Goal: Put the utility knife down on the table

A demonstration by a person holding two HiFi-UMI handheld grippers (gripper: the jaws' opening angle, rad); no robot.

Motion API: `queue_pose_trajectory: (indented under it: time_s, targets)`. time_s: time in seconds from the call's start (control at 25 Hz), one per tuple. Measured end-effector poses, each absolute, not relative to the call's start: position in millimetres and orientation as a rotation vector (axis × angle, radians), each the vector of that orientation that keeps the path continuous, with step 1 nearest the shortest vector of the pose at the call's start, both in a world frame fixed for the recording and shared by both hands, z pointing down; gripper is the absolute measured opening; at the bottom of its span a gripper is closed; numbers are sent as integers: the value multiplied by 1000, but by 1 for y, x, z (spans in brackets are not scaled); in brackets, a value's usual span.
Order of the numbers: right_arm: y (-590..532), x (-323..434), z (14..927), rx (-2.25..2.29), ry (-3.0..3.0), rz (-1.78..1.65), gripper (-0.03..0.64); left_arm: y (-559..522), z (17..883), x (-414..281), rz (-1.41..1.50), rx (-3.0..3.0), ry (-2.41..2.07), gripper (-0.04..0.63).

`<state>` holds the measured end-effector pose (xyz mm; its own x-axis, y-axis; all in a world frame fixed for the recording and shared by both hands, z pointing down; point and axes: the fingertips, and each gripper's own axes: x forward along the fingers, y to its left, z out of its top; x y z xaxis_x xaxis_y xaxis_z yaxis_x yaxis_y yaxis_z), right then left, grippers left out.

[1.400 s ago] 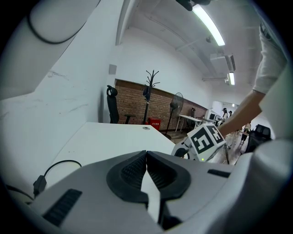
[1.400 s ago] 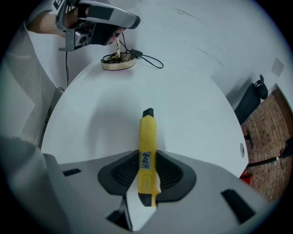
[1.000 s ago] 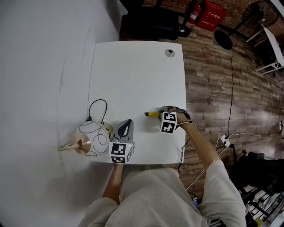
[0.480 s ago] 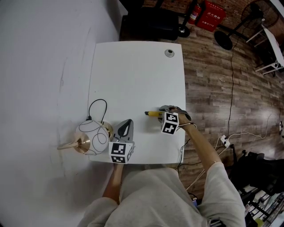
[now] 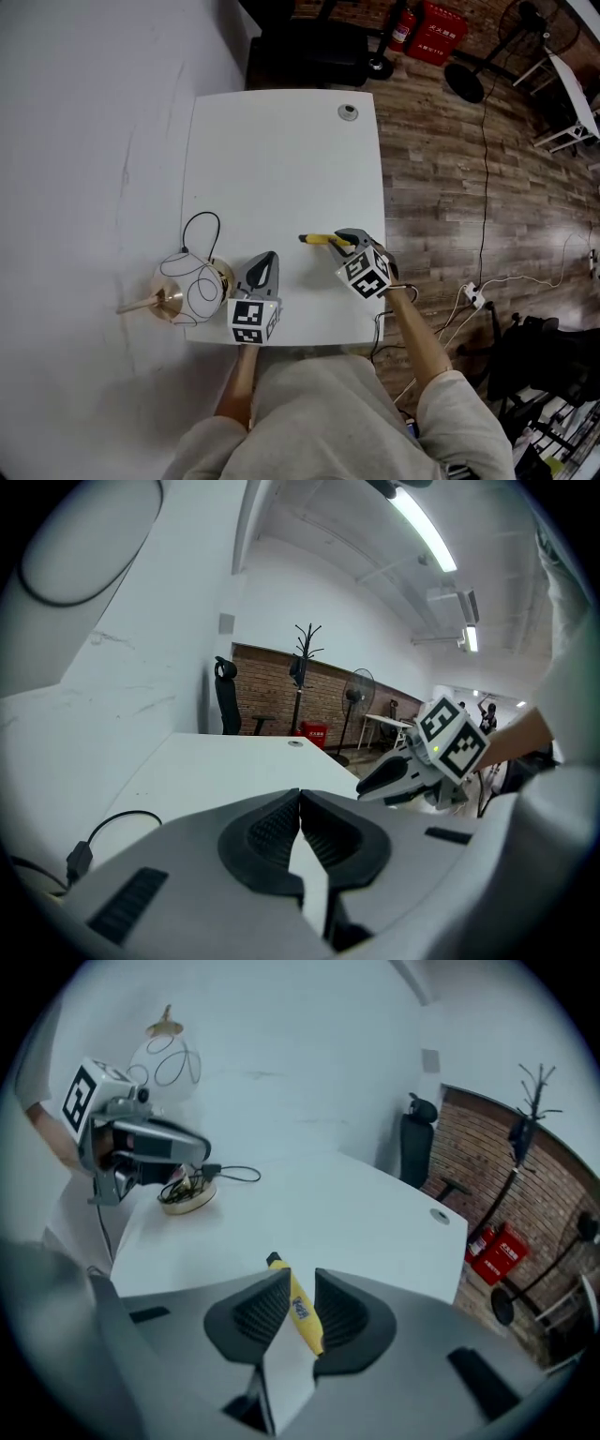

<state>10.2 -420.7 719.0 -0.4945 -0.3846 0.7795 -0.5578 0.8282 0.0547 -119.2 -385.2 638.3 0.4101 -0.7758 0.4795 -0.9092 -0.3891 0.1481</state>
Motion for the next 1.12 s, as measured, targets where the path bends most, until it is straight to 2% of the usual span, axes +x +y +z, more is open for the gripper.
queue_pose_trajectory:
  time_s: [0.16, 0.56, 1.12]
  targets:
    - [-420, 19, 702, 889, -2203, 372, 46, -387, 637, -111, 479, 2303, -1432, 6]
    - [-410, 51, 658, 1281, -2261, 465, 1, -392, 618, -91, 461, 2355, -1433, 6]
    - [-401, 84, 581, 1444, -2318, 300, -2, -386, 566, -68, 406, 2453, -1476, 6]
